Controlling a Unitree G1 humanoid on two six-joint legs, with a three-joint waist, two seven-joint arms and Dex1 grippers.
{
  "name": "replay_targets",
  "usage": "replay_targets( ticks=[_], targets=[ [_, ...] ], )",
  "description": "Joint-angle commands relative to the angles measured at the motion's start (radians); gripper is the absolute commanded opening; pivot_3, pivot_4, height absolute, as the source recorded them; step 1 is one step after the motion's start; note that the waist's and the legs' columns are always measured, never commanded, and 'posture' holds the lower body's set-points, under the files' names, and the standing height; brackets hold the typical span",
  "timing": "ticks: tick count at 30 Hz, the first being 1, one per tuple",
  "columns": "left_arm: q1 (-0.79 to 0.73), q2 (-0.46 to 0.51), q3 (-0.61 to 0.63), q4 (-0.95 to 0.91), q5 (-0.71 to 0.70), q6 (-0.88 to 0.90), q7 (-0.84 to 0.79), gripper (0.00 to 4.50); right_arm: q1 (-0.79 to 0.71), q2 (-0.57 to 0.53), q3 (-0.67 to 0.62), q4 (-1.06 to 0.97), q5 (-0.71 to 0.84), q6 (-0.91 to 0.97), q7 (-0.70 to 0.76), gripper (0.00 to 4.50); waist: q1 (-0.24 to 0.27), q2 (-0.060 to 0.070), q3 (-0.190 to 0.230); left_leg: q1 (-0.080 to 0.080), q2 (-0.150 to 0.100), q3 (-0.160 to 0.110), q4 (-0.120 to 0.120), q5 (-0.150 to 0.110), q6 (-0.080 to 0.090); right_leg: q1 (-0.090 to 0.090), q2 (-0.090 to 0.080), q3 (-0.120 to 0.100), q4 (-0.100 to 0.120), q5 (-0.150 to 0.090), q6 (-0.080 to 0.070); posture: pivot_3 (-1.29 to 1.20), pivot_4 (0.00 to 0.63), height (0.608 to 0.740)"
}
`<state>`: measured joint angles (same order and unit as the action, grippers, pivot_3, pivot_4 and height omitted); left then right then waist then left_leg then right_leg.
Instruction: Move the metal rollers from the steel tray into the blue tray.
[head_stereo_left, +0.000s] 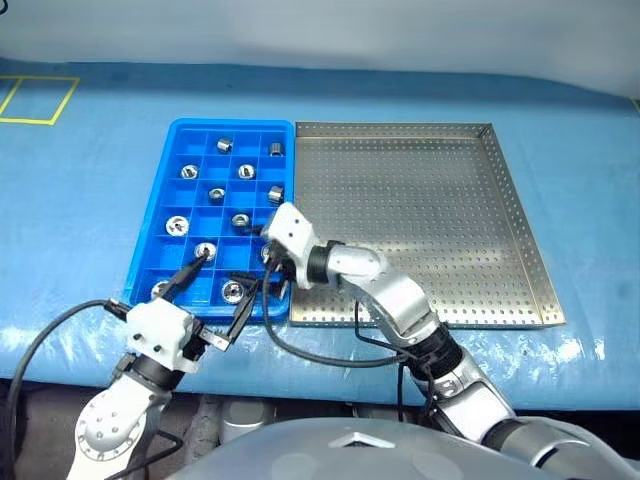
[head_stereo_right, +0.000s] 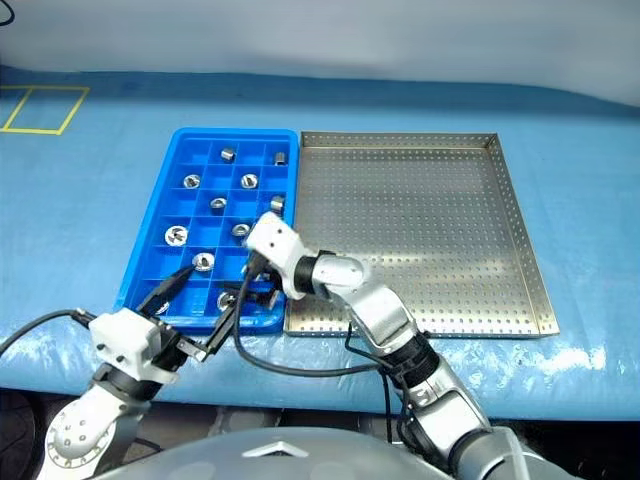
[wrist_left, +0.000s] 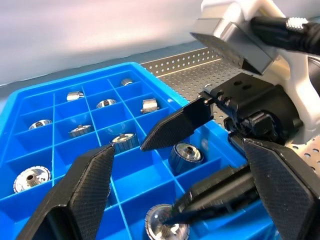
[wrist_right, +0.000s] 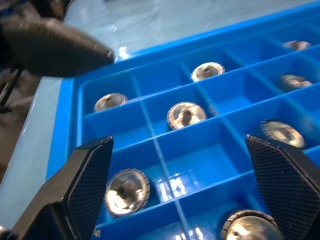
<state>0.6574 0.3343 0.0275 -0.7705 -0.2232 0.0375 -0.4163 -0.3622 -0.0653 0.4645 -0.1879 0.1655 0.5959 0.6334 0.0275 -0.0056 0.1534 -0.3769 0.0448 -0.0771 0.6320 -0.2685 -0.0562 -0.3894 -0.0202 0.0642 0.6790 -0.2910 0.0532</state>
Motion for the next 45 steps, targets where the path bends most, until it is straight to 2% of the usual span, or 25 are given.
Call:
replay_targets(
  ticks=[1, 4, 8, 17, 25, 45],
  targets=[
    [-0.087, 0.025, 0.001, -0.067, -0.046, 0.083, 0.004, 4.50, 0.023, 0.022, -0.108, -0.127, 0.039, -0.050, -0.069, 4.49, -0.006, 0.000, 0.000, 0.000, 0.000, 0.000, 0.000, 0.000, 0.000, 0.000, 0.000, 0.000, 0.000, 0.000, 0.000, 0.09, 0.150, 0.740],
    [-0.180, 0.034, 0.007, -0.070, -0.073, 0.143, 0.015, 4.50, 0.057, 0.009, -0.179, -0.175, 0.056, -0.045, -0.111, 4.49, -0.029, 0.000, 0.000, 0.000, 0.000, 0.000, 0.000, 0.000, 0.000, 0.000, 0.000, 0.000, 0.000, 0.000, 0.000, 0.05, 0.150, 0.740],
    [-0.325, 0.040, 0.017, -0.018, -0.060, 0.248, 0.056, 4.50, 0.122, -0.067, -0.257, -0.237, 0.043, -0.036, -0.149, 4.49, -0.043, 0.001, 0.000, 0.000, 0.000, -0.001, 0.001, 0.000, 0.000, 0.001, 0.000, -0.001, 0.001, 0.000, 0.000, 0.00, 0.150, 0.740],
    [-0.486, 0.048, -0.027, 0.153, 0.024, 0.294, 0.077, 4.50, 0.308, -0.219, -0.307, -0.340, 0.014, -0.034, -0.191, 4.49, -0.104, 0.002, -0.001, 0.001, 0.000, 0.000, 0.002, 0.000, 0.000, 0.002, 0.000, 0.000, 0.001, 0.000, 0.000, -0.10, 0.150, 0.740],
    [-0.484, 0.047, -0.036, 0.181, 0.038, 0.312, 0.072, 4.50, 0.375, -0.227, -0.311, -0.383, 0.025, -0.020, -0.234, 4.49, -0.123, 0.002, -0.001, 0.001, 0.000, 0.000, 0.005, 0.000, 0.000, 0.002, 0.000, 0.001, 0.003, 0.001, 0.001, -0.11, 0.150, 0.740],
    [-0.449, 0.032, -0.021, 0.193, 0.057, 0.305, 0.093, 4.50, 0.324, -0.219, -0.265, -0.335, 0.020, -0.033, -0.232, 4.49, -0.104, 0.002, -0.001, 0.001, 0.000, 0.000, 0.011, -0.001, 0.001, 0.005, 0.000, 0.001, 0.002, 0.002, 0.003, -0.06, 0.150, 0.740]
  ],
)
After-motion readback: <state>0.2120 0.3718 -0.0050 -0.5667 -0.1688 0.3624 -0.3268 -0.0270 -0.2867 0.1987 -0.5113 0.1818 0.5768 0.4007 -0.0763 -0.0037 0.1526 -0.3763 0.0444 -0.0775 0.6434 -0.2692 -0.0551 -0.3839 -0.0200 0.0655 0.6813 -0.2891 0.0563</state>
